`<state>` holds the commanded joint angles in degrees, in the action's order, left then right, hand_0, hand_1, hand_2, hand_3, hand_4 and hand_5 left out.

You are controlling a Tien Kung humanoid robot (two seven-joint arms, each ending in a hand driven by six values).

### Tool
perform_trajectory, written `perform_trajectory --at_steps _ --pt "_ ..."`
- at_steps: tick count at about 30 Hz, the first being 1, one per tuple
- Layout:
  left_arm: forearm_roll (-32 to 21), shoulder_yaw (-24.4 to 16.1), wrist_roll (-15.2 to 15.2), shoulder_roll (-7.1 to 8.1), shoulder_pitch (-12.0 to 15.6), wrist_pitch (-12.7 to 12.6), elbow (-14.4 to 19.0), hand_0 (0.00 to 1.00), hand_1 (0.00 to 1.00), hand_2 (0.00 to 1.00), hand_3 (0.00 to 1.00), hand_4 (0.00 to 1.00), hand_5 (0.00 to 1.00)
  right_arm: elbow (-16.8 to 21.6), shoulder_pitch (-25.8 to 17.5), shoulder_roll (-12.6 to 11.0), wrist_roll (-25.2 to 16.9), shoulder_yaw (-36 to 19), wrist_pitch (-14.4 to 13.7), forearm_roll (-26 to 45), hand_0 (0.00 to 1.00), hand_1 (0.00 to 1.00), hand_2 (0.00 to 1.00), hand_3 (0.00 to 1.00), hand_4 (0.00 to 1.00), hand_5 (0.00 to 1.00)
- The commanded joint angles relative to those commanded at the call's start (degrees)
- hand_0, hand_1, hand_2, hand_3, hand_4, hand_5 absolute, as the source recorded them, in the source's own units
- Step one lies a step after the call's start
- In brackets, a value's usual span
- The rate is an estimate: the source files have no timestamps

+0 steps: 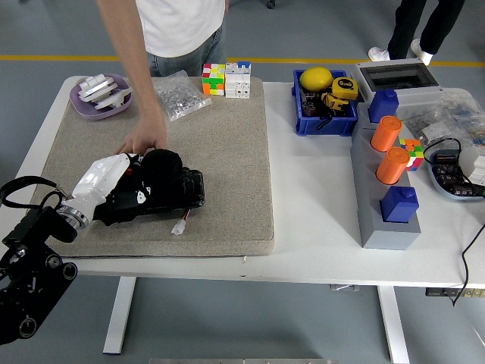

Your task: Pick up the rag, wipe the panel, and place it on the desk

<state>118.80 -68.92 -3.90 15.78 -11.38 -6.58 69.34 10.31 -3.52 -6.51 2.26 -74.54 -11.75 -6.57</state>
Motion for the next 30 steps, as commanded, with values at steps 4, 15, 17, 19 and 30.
perform_trajectory --at_steps 4,15,17,19,30 --pt "0.4 -2.7 0.0 0.21 1.2 0.0 0.1 0.301 0.287 0.507 0.486 0.430 0.002 0.0 0.0 0.0 0.0 0.0 0.0 0.0 0.754 0.662 0.677 0.613 0.998 0.476" --pt "2.0 -10.1 0.0 0.78 4.6 -0.1 0.8 0.307 0.289 0.508 0.486 0.436 0.002 0.0 -0.2 0.0 0.0 -0.1 -0.1 0.1 0.755 0.662 0.677 0.613 0.998 0.476" --pt "2.1 -11.5 -0.1 0.98 5.0 -0.2 0.6 0.307 0.289 0.508 0.486 0.436 0.002 0.0 -0.2 0.0 0.0 0.0 -0.2 0.1 0.755 0.662 0.677 0.613 0.998 0.476" --pt "1.6 -12.0 -0.5 1.21 5.2 -0.4 -0.1 0.307 0.289 0.508 0.486 0.436 0.002 0.0 -0.3 0.0 0.1 0.1 -0.2 0.3 0.755 0.662 0.677 0.613 0.998 0.476" --pt "2.7 -16.7 -2.2 1.36 4.5 -2.0 -2.3 0.307 0.291 0.506 0.486 0.438 0.002 0.0 -0.5 0.1 0.2 2.3 -0.4 2.0 0.755 0.663 0.677 0.613 0.998 0.476"
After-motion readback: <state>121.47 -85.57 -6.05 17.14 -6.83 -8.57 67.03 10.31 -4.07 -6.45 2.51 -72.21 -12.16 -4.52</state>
